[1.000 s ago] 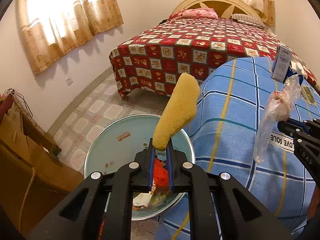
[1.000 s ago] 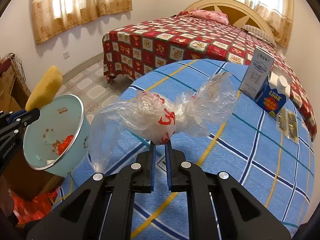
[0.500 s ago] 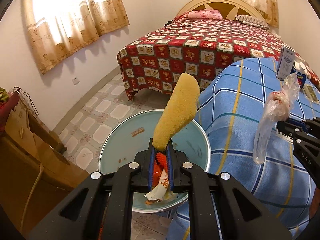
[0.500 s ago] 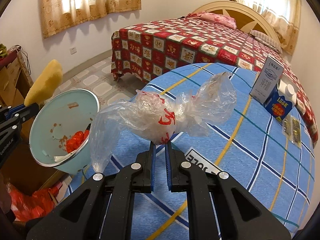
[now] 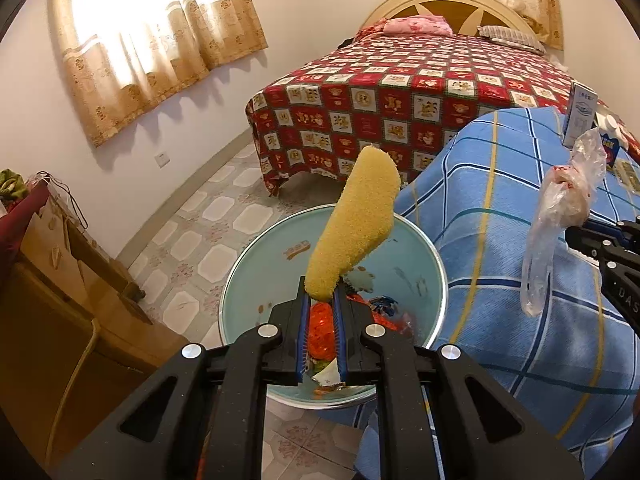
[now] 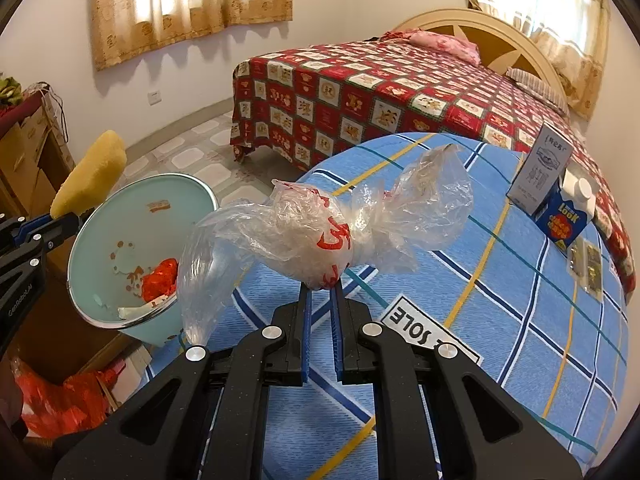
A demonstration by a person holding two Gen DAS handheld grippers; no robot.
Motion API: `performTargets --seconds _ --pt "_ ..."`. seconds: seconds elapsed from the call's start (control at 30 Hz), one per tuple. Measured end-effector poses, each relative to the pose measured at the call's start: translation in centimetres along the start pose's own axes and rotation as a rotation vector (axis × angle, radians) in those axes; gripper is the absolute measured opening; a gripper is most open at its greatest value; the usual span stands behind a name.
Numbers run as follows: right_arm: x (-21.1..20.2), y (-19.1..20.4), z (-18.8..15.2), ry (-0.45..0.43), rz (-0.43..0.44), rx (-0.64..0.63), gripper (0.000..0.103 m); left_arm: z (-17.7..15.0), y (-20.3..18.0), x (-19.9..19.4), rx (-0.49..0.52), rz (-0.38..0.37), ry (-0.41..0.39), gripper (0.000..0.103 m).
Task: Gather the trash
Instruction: 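Carry the yellow sponge and clear plastic bag over the blue bin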
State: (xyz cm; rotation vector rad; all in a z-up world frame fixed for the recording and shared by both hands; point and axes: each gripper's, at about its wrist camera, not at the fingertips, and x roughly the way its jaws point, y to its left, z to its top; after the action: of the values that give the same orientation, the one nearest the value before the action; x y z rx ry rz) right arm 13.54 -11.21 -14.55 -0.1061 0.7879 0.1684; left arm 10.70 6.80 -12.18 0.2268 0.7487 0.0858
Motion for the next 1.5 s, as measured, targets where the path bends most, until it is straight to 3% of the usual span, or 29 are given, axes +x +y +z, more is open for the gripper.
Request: performTargets --seconds 1.5 --pt "2.0 6.2 2.7 -0.01 0.034 -0.135 0.01 -0.9 5.2 3.1 -0.087 0.095 0.058 0.011"
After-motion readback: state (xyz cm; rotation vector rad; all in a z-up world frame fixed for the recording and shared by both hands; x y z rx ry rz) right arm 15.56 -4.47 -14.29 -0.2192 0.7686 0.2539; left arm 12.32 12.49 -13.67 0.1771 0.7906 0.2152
